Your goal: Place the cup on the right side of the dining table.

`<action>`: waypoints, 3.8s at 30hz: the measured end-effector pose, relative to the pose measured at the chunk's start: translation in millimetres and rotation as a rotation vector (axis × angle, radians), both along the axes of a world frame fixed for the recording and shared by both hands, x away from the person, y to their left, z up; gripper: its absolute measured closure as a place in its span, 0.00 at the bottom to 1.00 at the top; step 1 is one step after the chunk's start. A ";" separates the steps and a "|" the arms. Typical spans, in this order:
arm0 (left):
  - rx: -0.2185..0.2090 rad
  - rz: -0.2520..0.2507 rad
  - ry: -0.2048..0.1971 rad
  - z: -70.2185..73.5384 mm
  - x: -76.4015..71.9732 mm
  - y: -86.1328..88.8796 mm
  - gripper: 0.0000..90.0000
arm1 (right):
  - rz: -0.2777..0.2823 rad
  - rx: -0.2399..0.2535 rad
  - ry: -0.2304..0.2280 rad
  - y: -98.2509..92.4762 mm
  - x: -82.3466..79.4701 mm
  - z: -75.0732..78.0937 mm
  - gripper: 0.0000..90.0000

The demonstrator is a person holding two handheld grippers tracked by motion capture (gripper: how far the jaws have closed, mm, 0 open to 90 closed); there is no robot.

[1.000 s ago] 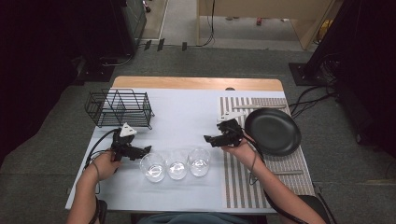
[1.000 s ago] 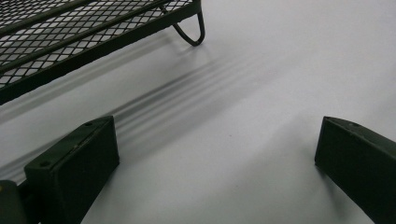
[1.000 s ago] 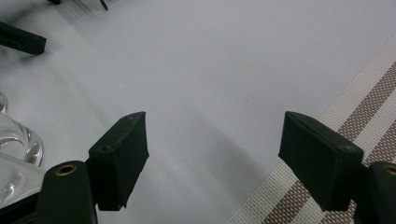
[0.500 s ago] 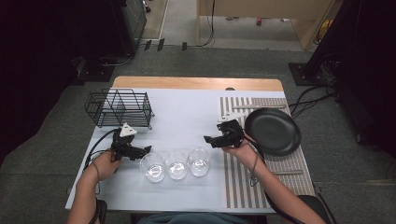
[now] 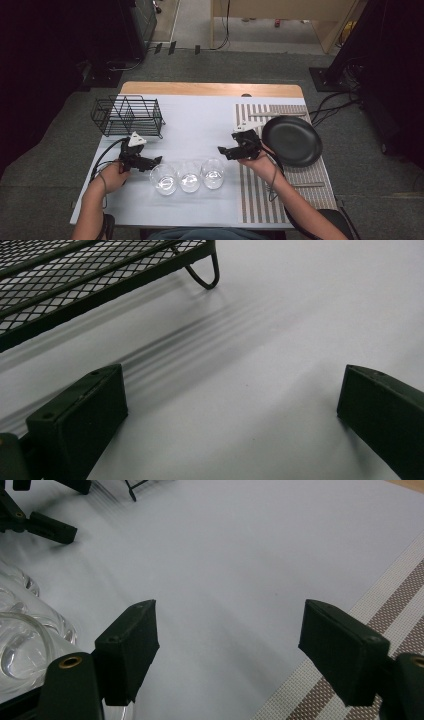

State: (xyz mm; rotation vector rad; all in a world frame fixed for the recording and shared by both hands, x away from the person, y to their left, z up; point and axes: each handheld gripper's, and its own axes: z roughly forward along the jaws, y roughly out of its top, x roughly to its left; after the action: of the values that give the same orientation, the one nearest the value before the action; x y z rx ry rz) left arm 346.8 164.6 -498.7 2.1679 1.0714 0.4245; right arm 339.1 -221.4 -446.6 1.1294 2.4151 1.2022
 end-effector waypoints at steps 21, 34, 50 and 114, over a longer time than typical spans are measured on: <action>0.000 0.000 0.001 0.0 0.1 0.1 0.00 | 0.012 0.008 -0.045 -2.5 -6.0 10.3 0.26; 0.000 0.000 0.001 0.0 0.1 0.1 0.00 | 0.036 0.026 -0.064 -2.6 -9.9 16.7 0.26; 0.000 0.000 0.001 0.0 0.0 0.1 0.00 | 0.068 0.026 -0.072 2.0 -15.2 19.8 0.23; 0.000 0.000 0.001 0.0 0.1 0.0 0.00 | 0.247 0.065 -0.089 28.6 -38.7 22.1 0.19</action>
State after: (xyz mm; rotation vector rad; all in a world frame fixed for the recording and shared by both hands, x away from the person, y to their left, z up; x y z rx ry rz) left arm 346.8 164.6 -498.7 2.1680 1.0720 0.4235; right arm 300.4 -192.8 -424.5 0.7912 2.5185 1.3804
